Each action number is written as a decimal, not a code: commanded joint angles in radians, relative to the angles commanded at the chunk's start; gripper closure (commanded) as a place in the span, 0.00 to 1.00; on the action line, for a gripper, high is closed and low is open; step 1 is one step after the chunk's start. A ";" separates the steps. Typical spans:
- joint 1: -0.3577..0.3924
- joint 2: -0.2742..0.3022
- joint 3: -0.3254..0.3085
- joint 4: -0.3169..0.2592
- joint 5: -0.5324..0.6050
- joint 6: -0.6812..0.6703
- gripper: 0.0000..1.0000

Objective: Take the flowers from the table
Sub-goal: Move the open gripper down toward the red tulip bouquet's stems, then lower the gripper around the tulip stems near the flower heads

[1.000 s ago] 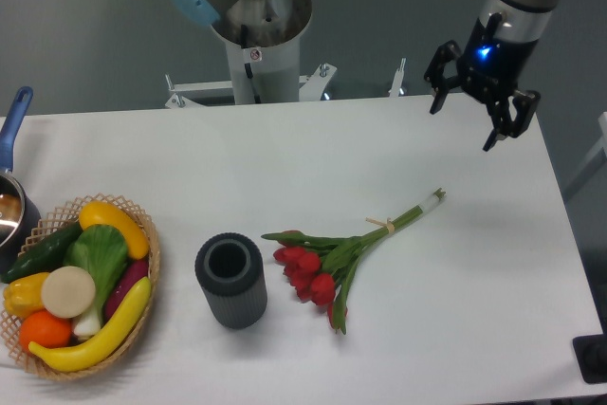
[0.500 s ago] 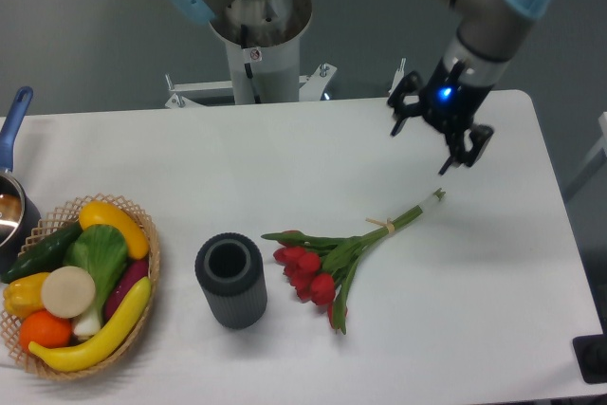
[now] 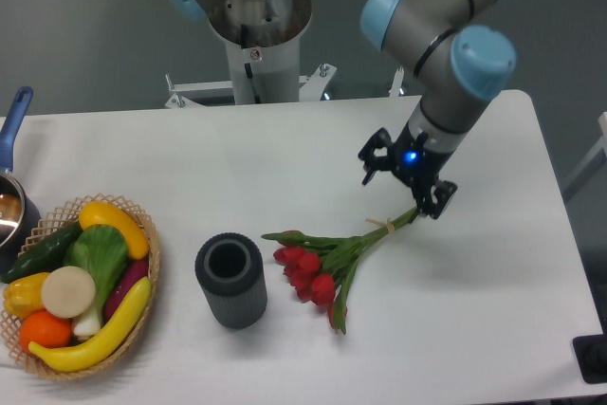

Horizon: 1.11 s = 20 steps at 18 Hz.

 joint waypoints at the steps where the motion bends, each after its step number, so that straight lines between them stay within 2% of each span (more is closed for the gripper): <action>1: -0.008 -0.012 0.000 0.008 0.000 0.002 0.00; 5: -0.044 -0.069 -0.003 0.086 0.005 -0.012 0.00; 7: -0.055 -0.077 -0.035 0.123 0.006 -0.015 0.00; 10: -0.060 -0.086 -0.075 0.225 0.006 -0.017 0.00; 20: -0.061 -0.094 -0.120 0.232 0.031 -0.029 0.00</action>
